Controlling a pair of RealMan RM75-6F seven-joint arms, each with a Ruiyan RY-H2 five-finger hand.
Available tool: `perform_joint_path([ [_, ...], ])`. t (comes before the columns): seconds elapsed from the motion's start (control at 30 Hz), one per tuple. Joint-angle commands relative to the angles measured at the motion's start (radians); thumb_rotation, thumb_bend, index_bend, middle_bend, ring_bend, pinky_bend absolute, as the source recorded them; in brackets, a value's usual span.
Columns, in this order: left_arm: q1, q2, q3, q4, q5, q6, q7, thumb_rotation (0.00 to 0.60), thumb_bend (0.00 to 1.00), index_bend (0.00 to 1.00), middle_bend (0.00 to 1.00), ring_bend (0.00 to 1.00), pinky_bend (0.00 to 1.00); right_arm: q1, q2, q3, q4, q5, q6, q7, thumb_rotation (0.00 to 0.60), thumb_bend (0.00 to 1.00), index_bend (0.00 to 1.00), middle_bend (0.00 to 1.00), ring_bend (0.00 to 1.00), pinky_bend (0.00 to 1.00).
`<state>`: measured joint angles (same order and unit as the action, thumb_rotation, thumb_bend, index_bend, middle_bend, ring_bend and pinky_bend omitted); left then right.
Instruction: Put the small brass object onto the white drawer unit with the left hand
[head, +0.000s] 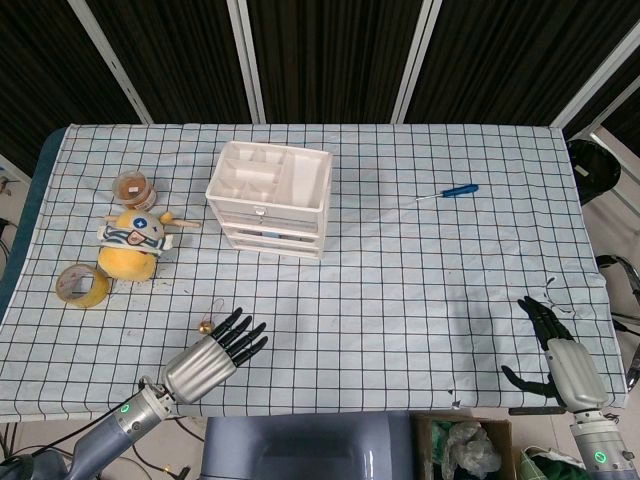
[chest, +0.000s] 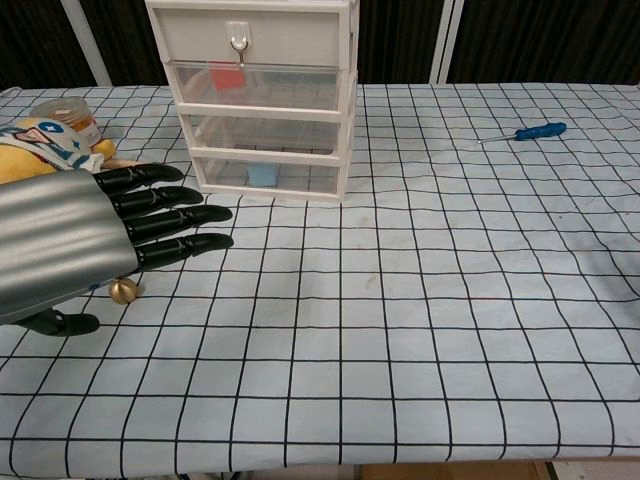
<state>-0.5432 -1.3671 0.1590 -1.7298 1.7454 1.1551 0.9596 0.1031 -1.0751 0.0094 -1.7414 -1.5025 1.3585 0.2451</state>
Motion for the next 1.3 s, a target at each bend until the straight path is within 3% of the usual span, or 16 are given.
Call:
perform_joint_path([
  [0.03, 0.004, -0.001, -0.002, -0.002, 0.010, 0.000, -0.009, 0.600, 0.00, 0.00, 0.00, 0.04, 0.07, 0.000, 0.000, 0.000, 0.000, 0.000, 0.000, -0.001, 0.600, 0.20, 0.00, 0.00, 0.00, 0.13],
  [0.7, -0.033, 0.075, -0.050, -0.028, -0.026, -0.116, 0.028, 0.600, 0.00, 0.00, 0.00, 0.04, 0.07, 0.000, 0.000, 0.001, 0.002, 0.003, 0.000, -0.001, 0.600, 0.20, 0.00, 0.00, 0.00, 0.13],
  [0.8, -0.045, 0.083, -0.060, -0.024, -0.041, -0.145, 0.037, 0.600, 0.00, 0.00, 0.03, 0.06, 0.13, 0.000, -0.001, 0.002, 0.002, 0.004, -0.001, -0.003, 0.600, 0.20, 0.00, 0.00, 0.00, 0.13],
  [0.93, -0.067, 0.089, -0.074, -0.009, -0.064, -0.193, 0.048, 0.600, 0.00, 0.00, 0.19, 0.22, 0.32, 0.000, -0.001, 0.003, 0.003, 0.007, -0.001, -0.003, 0.600, 0.20, 0.00, 0.00, 0.00, 0.13],
  [1.1, -0.094, 0.081, -0.088, 0.027, -0.088, -0.248, 0.054, 0.600, 0.00, 0.02, 0.62, 0.62, 0.67, 0.001, -0.001, 0.004, 0.004, 0.008, -0.003, -0.002, 0.600, 0.20, 0.00, 0.00, 0.00, 0.13],
  [1.2, -0.111, 0.069, -0.094, 0.051, -0.104, -0.284, 0.052, 0.600, 0.00, 0.12, 0.86, 0.81, 0.85, 0.001, 0.000, 0.005, 0.004, 0.010, -0.003, 0.000, 0.600, 0.20, 0.00, 0.00, 0.00, 0.13],
  [1.3, -0.126, 0.054, -0.101, 0.072, -0.125, -0.315, 0.044, 0.600, 0.01, 0.19, 0.95, 0.90, 0.91, 0.002, 0.001, 0.005, 0.003, 0.012, -0.004, 0.001, 0.600, 0.20, 0.00, 0.00, 0.00, 0.13],
])
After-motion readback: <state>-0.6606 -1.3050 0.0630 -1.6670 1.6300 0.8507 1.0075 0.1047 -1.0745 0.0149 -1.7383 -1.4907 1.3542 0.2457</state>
